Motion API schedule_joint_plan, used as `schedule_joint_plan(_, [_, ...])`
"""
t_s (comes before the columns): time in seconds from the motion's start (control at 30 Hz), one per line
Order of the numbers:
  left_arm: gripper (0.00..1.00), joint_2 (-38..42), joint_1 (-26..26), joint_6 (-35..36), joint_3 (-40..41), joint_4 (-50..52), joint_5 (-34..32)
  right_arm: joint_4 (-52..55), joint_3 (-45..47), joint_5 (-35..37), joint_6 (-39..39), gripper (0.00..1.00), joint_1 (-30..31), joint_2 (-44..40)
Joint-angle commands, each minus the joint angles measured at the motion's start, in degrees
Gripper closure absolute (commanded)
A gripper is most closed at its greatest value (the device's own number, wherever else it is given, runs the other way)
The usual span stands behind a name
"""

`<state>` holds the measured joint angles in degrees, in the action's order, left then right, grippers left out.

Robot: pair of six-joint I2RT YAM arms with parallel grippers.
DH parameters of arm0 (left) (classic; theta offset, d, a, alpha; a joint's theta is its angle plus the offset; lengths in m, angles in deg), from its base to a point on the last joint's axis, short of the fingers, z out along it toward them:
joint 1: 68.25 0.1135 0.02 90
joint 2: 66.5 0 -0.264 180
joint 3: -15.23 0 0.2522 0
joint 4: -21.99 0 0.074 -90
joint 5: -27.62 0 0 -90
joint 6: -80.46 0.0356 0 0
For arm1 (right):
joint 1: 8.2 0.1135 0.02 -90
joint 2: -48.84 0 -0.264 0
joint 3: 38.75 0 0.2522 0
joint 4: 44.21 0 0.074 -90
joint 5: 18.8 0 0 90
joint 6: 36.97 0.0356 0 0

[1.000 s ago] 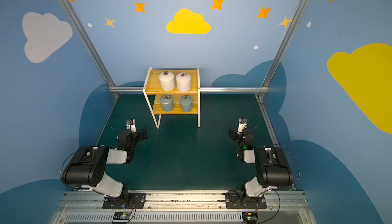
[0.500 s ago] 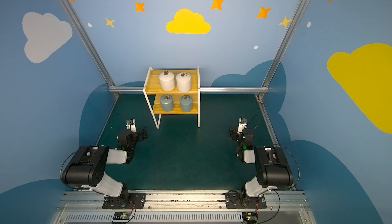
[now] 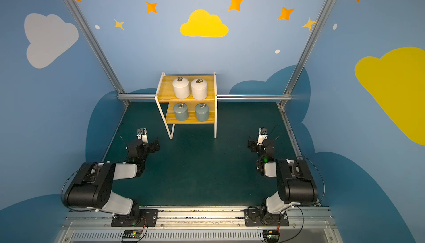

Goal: Remove the tea canisters from the shelf
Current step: Pick up the tea canister from the shelf.

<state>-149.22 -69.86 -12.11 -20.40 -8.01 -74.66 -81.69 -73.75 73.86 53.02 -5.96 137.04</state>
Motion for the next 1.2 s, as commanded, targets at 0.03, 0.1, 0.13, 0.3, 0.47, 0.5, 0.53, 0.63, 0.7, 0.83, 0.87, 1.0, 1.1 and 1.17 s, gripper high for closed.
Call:
schedule_joint_plan(0.03, [0.0, 13.4, -0.5, -1.9, -5.0, 18.9, 3.7, 21.2, -7.4, -0.7, 1.2, 0.06, 0.6, -8.0])
schedule_joint_plan(0.1, [0.0, 19.8, -1.0, -2.9, -5.6, 24.9, 8.8, 32.2, -11.4, -7.7, 1.0, 0.06, 0.6, -12.6])
schedule_joint_plan(0.13, [0.0, 23.0, -1.9, -4.0, -6.0, 27.5, 10.0, 35.9, -12.8, -9.8, 1.2, 0.06, 1.1, -14.9])
schedule_joint_plan(0.3, [0.0, 33.5, -6.9, -4.6, -11.0, 40.4, 19.6, 53.4, -23.3, -16.8, 2.7, 0.06, 6.1, -23.7])
schedule_joint_plan(0.47, [0.0, 35.7, -11.8, -6.1, -15.5, 48.7, 22.8, 63.6, -37.4, -25.4, 2.4, 0.06, 11.7, -24.8])
schedule_joint_plan(0.5, [0.0, 35.8, -12.7, -6.7, -15.7, 48.9, 23.1, 64.8, -40.0, -26.7, 2.5, 0.06, 12.4, -24.3])
schedule_joint_plan(0.53, [0.0, 35.9, -13.8, -7.3, -15.7, 49.0, 23.7, 66.0, -43.0, -27.6, 2.6, 0.06, 13.3, -23.5])
schedule_joint_plan(0.63, [0.0, 35.6, -16.6, -7.6, -15.8, 48.6, 24.5, 68.4, -50.7, -30.4, 1.9, 0.06, 15.2, -20.8])
schedule_joint_plan(0.7, [0.0, 35.0, -18.0, -7.7, -15.8, 48.6, 24.6, 69.3, -55.2, -32.4, 1.5, 0.06, 15.9, -18.3])
schedule_joint_plan(0.83, [0.0, 33.6, -20.1, -8.3, -15.9, 48.5, 24.6, 72.6, -64.8, -34.8, -0.3, 0.06, 17.1, -11.8])
schedule_joint_plan(0.87, [0.0, 33.3, -20.5, -8.4, -15.9, 48.3, 24.6, 73.4, -66.7, -35.2, -0.8, 0.06, 17.3, -10.4])
schedule_joint_plan(1.0, [0.0, 32.3, -22.2, -8.7, -15.7, 47.6, 24.2, 75.2, -73.8, -36.6, -1.8, 0.06, 18.3, -5.0])
schedule_joint_plan(1.1, [0.0, 31.8, -23.1, -9.0, -15.6, 46.9, 24.2, 76.7, -78.4, -37.5, -2.3, 0.06, 19.3, -1.2])
schedule_joint_plan(1.17, [0.0, 31.5, -23.7, -9.3, -15.3, 46.4, 24.2, 77.5, -81.1, -37.4, -2.6, 0.06, 20.1, 0.8])
